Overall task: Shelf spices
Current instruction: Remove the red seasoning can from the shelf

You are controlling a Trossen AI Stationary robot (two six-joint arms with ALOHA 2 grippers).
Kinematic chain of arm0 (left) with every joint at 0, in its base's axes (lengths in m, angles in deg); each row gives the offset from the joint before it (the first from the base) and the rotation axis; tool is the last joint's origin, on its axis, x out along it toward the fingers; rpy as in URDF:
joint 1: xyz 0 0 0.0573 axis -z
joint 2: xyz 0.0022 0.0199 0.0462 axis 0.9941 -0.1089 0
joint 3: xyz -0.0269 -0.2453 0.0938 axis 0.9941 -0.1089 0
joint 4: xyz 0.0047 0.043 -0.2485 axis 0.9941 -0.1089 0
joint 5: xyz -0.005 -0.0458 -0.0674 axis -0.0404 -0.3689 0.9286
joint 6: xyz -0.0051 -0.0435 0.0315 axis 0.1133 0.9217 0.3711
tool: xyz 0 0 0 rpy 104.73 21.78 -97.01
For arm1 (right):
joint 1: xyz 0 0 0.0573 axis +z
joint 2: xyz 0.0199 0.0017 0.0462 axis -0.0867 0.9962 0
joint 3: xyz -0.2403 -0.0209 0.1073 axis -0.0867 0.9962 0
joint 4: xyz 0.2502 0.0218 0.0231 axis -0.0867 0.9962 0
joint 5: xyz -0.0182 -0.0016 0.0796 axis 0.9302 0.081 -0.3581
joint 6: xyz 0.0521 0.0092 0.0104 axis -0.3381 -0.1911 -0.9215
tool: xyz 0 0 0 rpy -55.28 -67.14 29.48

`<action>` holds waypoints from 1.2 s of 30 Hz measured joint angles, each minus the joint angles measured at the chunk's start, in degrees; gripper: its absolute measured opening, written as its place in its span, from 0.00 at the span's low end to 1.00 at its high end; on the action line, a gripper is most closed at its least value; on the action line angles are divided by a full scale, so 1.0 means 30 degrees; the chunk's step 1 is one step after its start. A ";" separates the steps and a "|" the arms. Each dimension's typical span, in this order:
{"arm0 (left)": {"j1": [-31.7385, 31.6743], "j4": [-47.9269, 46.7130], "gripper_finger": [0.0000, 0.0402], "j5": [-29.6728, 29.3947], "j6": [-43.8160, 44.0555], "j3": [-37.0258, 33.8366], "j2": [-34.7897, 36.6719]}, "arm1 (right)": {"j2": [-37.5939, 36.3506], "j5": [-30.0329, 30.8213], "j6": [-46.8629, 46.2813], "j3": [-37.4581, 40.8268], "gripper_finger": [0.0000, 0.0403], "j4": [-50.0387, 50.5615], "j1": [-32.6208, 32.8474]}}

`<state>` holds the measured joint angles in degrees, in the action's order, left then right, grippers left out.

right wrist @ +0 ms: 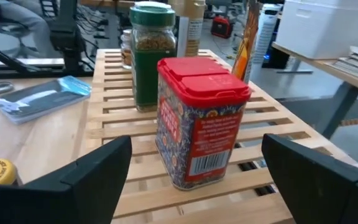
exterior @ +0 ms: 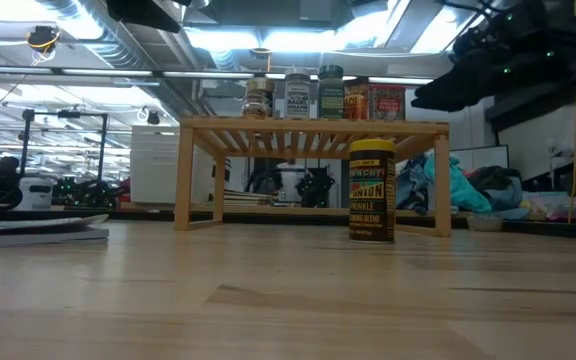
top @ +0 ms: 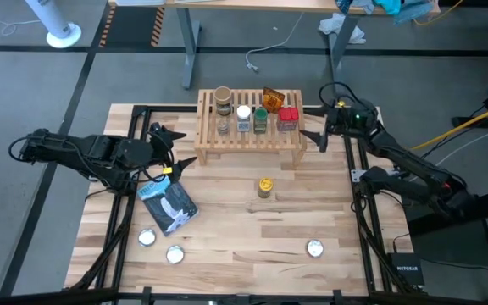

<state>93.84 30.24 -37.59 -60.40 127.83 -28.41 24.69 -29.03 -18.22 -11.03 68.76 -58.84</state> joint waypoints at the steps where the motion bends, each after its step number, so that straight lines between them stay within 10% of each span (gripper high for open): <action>1: 0.0000 0.0000 0.98 -0.0001 0.0000 0.0000 0.0000 | 0.0310 -0.0244 -0.0017 0.0000 0.91 -0.0186 -0.0110; 36: -0.0003 0.0000 0.98 0.0002 0.0000 0.0000 0.0000 | 0.6899 -0.3470 -0.1744 -0.0007 0.91 -0.7236 -0.0183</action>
<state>93.83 30.24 -37.58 -60.40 127.83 -28.41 45.39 -39.44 -23.46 -11.05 47.05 -59.39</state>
